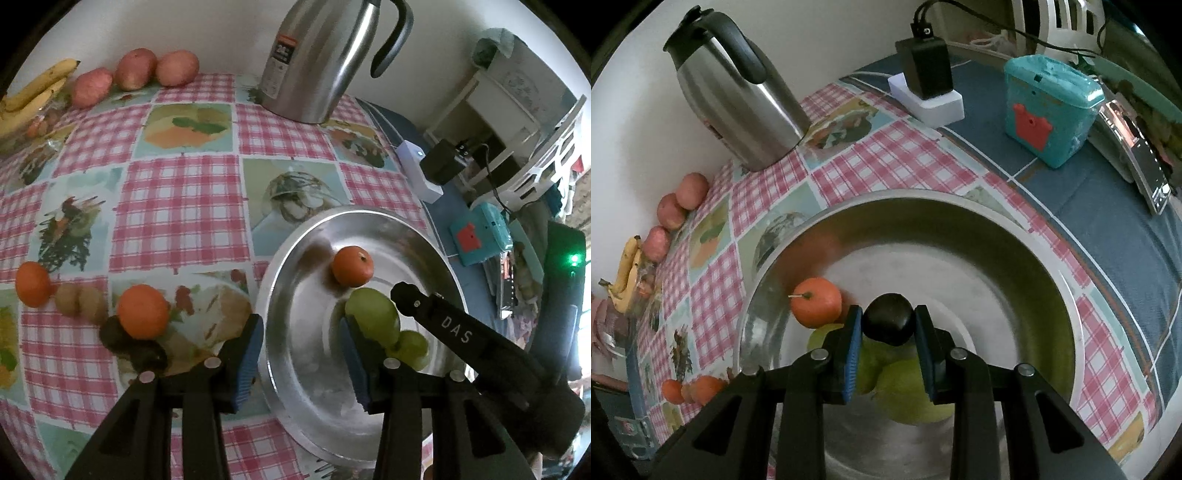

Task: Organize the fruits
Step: 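Lower and open the right tool on the plate while the left tool releases the pear there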

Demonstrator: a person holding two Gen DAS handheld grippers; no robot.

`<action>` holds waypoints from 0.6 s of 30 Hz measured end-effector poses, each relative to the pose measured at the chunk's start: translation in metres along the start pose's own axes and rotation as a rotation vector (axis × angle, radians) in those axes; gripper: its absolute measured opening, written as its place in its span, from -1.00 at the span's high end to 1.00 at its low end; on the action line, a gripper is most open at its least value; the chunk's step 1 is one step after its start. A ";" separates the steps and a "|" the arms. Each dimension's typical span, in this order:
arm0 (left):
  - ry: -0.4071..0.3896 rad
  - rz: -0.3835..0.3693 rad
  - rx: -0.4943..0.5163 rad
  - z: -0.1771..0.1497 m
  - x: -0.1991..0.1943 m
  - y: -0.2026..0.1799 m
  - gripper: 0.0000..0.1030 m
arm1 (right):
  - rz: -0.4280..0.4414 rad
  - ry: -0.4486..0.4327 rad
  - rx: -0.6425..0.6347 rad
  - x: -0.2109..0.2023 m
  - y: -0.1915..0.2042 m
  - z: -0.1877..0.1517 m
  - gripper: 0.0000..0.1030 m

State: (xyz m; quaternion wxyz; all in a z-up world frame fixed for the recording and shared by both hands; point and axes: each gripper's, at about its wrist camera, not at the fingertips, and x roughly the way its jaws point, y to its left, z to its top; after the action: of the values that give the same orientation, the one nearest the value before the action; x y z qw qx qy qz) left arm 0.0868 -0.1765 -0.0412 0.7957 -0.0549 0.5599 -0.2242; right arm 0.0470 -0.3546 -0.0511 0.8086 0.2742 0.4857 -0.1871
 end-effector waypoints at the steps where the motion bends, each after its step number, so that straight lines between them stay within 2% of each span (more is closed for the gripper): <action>1: -0.002 -0.002 -0.005 0.001 -0.002 0.001 0.09 | -0.003 0.001 -0.001 0.000 0.000 0.000 0.42; 5: -0.022 -0.013 -0.012 0.004 -0.012 0.002 0.08 | -0.012 -0.002 -0.007 0.000 0.001 0.000 0.41; 8: -0.035 0.000 -0.019 0.007 -0.019 0.005 0.08 | -0.017 -0.001 -0.012 -0.002 0.001 0.000 0.25; 11: -0.033 0.024 -0.046 0.008 -0.024 0.012 0.05 | -0.020 -0.012 -0.020 -0.006 0.002 0.001 0.22; 18: 0.008 0.161 -0.113 0.008 -0.027 0.040 0.01 | -0.031 -0.024 -0.063 -0.019 0.011 -0.001 0.18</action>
State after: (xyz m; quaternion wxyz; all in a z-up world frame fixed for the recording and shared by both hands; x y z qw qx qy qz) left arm 0.0989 -0.1312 -0.0285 0.8045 -0.0538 0.5775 -0.1277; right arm 0.0437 -0.3447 -0.0321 0.8197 0.2388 0.4858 -0.1874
